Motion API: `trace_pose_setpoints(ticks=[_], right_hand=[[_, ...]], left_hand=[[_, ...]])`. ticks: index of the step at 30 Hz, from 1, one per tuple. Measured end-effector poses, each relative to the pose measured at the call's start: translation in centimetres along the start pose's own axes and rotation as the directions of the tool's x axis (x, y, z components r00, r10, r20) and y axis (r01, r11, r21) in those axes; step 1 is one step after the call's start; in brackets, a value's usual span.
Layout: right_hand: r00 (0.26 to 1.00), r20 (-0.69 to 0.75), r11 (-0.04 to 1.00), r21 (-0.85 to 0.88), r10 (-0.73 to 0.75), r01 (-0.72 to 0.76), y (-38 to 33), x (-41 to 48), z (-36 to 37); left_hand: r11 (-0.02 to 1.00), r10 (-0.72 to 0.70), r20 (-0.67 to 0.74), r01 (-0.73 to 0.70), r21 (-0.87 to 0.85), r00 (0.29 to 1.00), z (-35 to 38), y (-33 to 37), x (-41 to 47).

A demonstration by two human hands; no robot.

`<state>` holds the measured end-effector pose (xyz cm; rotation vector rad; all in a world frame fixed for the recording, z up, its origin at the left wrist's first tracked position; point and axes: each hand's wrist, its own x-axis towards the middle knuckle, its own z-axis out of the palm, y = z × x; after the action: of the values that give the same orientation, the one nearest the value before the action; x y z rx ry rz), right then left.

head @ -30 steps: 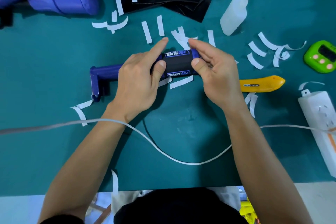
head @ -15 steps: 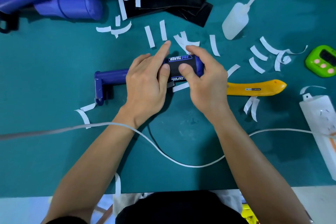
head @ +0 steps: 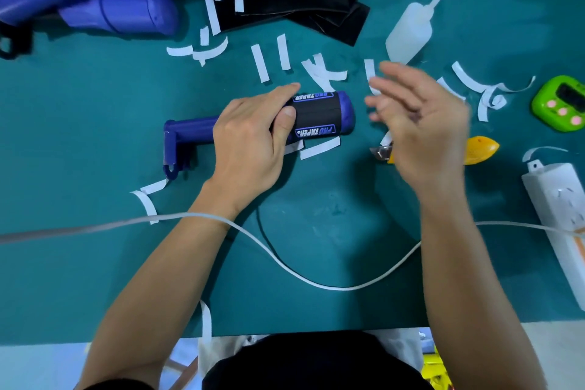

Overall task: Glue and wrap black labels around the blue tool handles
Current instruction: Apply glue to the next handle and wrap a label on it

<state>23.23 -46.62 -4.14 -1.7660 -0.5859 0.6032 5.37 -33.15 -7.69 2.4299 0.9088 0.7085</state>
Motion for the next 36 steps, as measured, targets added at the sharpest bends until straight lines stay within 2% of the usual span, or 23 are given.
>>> trace_pose_setpoints(ticks=[3,5,6,8,11,14,18,20,23,25,28,32,36], right_hand=[[0.978,-0.189,0.974,-0.222,-0.087,0.043,-0.7,-0.1,-2.2],[0.964,-0.237,0.917,-0.398,-0.121,0.017,-0.6,-0.1,-3.9],[0.969,-0.213,0.882,-0.472,-0.122,0.008,-0.6,-0.4,-4.7],[0.993,-0.059,0.795,-0.606,-0.098,0.042,-0.5,-1.1,-6.2],[0.981,0.186,0.599,-0.779,-0.064,0.187,0.4,-2.5,-7.4],[0.974,0.213,0.502,-0.836,-0.071,0.220,1.4,-3.0,-6.7],[0.979,0.190,0.451,-0.870,-0.068,0.200,2.0,-2.7,-5.5],[0.981,0.169,0.488,-0.851,-0.099,0.196,2.1,-2.6,-5.7],[0.983,0.028,0.681,-0.718,-0.179,0.144,1.9,-3.0,-5.7],[0.964,-0.068,0.763,-0.627,-0.256,0.158,1.7,-3.5,-5.1],[0.941,-0.049,0.751,-0.617,-0.335,0.235,1.3,-4.3,-3.5],[0.968,0.058,0.720,-0.658,-0.246,0.223,0.7,-4.8,-1.3],[0.978,0.067,0.727,-0.658,-0.199,0.194,0.6,-5.2,-0.1]], left_hand=[[1.000,0.010,0.060,-0.011,0.014,0.998,-0.3,-0.3,0.5],[0.999,0.002,0.106,-0.006,0.038,0.994,-0.3,-0.3,0.7],[0.998,-0.004,0.129,-0.004,0.061,0.992,-0.3,-0.2,0.7],[0.994,-0.008,0.153,-0.009,0.106,0.988,-0.2,-0.1,0.6],[0.992,0.004,0.145,-0.022,0.127,0.989,-0.1,-0.1,0.8],[0.995,0.006,0.116,-0.017,0.098,0.993,-0.2,-0.1,0.8],[0.999,-0.011,0.046,0.010,0.031,0.999,0.0,0.3,0.1],[0.999,-0.002,0.008,0.001,0.037,1.000,0.1,0.3,0.0],[0.999,-0.004,-0.039,0.006,0.052,0.999,0.3,0.1,0.2],[0.999,-0.006,-0.049,0.008,0.053,0.999,0.4,0.0,0.2],[0.998,0.007,-0.058,-0.003,0.063,0.998,0.5,0.0,0.0],[0.997,0.025,-0.079,-0.019,0.073,0.997,0.6,0.1,0.1],[0.997,0.027,-0.080,-0.021,0.077,0.996,0.6,0.2,0.1]])
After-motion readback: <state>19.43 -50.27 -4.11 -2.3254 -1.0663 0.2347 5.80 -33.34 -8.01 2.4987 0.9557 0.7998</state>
